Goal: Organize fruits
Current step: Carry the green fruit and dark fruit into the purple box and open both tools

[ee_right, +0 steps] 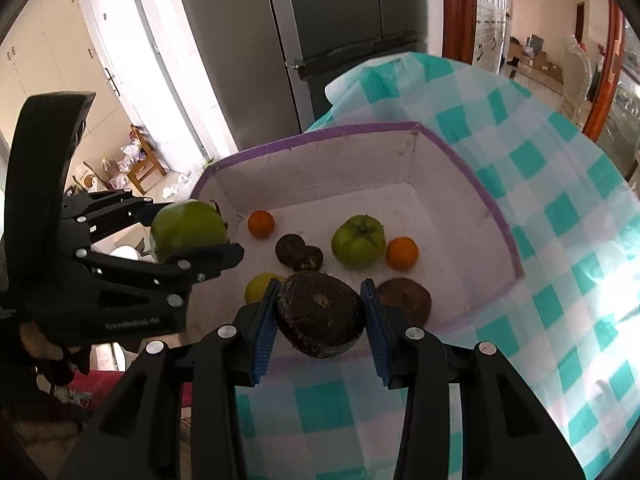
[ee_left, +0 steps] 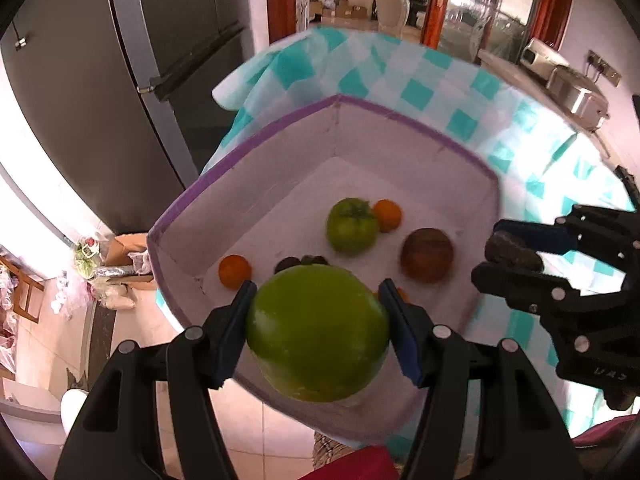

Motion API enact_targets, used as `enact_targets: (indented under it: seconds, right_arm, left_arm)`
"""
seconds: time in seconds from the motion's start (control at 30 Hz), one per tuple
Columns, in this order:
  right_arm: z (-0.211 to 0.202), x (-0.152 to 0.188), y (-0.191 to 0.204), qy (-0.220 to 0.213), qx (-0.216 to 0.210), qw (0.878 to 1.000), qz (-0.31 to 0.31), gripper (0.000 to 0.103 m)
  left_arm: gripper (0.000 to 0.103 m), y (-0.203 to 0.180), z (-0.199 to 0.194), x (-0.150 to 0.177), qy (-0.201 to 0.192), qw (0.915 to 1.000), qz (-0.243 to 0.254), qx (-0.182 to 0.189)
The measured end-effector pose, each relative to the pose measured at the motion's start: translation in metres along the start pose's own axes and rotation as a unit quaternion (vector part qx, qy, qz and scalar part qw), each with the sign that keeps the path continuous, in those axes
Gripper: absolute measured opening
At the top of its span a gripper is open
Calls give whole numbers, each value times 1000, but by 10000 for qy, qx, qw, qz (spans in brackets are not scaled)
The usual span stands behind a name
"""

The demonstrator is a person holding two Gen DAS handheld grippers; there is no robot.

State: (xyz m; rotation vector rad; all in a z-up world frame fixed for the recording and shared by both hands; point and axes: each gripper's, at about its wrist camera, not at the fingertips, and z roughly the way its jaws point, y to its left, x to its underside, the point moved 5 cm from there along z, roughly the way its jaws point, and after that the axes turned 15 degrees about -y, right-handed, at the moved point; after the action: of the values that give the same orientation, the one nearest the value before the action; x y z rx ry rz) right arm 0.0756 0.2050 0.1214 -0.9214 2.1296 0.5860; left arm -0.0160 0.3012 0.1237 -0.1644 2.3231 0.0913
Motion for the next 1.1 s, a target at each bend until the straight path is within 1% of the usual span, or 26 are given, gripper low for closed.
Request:
enact_targets:
  seconds: [0.03, 0.07, 0.1, 0.13, 0.23, 0.37, 0.47, 0.57, 0.7, 0.77, 0.8, 0.83, 0.87, 0.9, 0.93, 0.97, 1.0, 1.03, 1.07, 1.1]
  right_arm:
    - [10, -1, -1, 97, 9, 10000, 20, 40]
    - [27, -2, -3, 302, 56, 9995, 25, 40]
    - [38, -1, -4, 428, 105, 9990, 10, 40]
    - [55, 1, -6, 648, 192, 9977, -25, 40]
    - [82, 6, -11, 1029, 279, 9943, -17, 40]
    - [115, 12, -15, 1552, 298, 9874, -107, 40]
    - [137, 23, -19, 2000, 297, 9793, -101, 40]
    - [149, 31, -19, 2243, 269, 9741, -97, 40]
    - [156, 35, -21, 2313, 237, 9726, -12, 41]
    - [157, 37, -25, 2357, 265, 9713, 165, 45]
    - [156, 36, -27, 2342, 273, 9715, 255, 49]
    - [155, 34, -30, 2310, 279, 9719, 352, 61]
    - [154, 34, -33, 2303, 323, 9715, 450, 69]
    - [151, 33, -35, 2253, 333, 9722, 547, 70]
    - [150, 33, -36, 2221, 340, 9727, 583, 73]
    - [147, 32, -38, 2166, 353, 9735, 639, 76]
    - [144, 32, -40, 2128, 379, 9741, 670, 76]
    - [142, 32, -41, 2100, 406, 9746, 672, 77]
    - [137, 31, -45, 2041, 431, 9759, 649, 78]
    - [132, 29, -46, 1979, 445, 9772, 623, 79]
  left_arm:
    - [63, 5, 12, 1, 133, 9999, 53, -69]
    - [63, 8, 20, 1, 228, 9996, 88, -123]
    - [63, 13, 30, 2, 368, 9991, 126, -183]
    - [63, 19, 44, 4, 544, 9982, 134, -234]
    - [63, 32, 74, 7, 946, 9951, 141, -268]
    - [63, 41, 105, 9, 1390, 9900, 164, -182]
    - [63, 39, 125, 3, 1631, 9858, 396, -94]
    - [63, 36, 141, -3, 1816, 9817, 562, -64]
    - [63, 34, 158, -3, 2047, 9768, 627, 21]
    - [63, 36, 162, 2, 2134, 9749, 631, 65]
    - [63, 36, 163, 3, 2154, 9745, 613, 104]
    - [64, 36, 164, 5, 2160, 9745, 588, 148]
    - [65, 37, 164, 4, 2096, 9761, 554, 142]
    - [73, 38, 163, 1, 1998, 9783, 534, 146]
    - [82, 39, 160, -2, 1883, 9806, 523, 154]
    - [85, 39, 156, -8, 1700, 9839, 518, 179]
    - [91, 39, 152, -13, 1547, 9864, 528, 192]
    - [97, 38, 146, -20, 1288, 9899, 553, 203]
    - [99, 38, 143, -23, 1138, 9917, 566, 197]
    - [101, 39, 136, -29, 896, 9942, 568, 180]
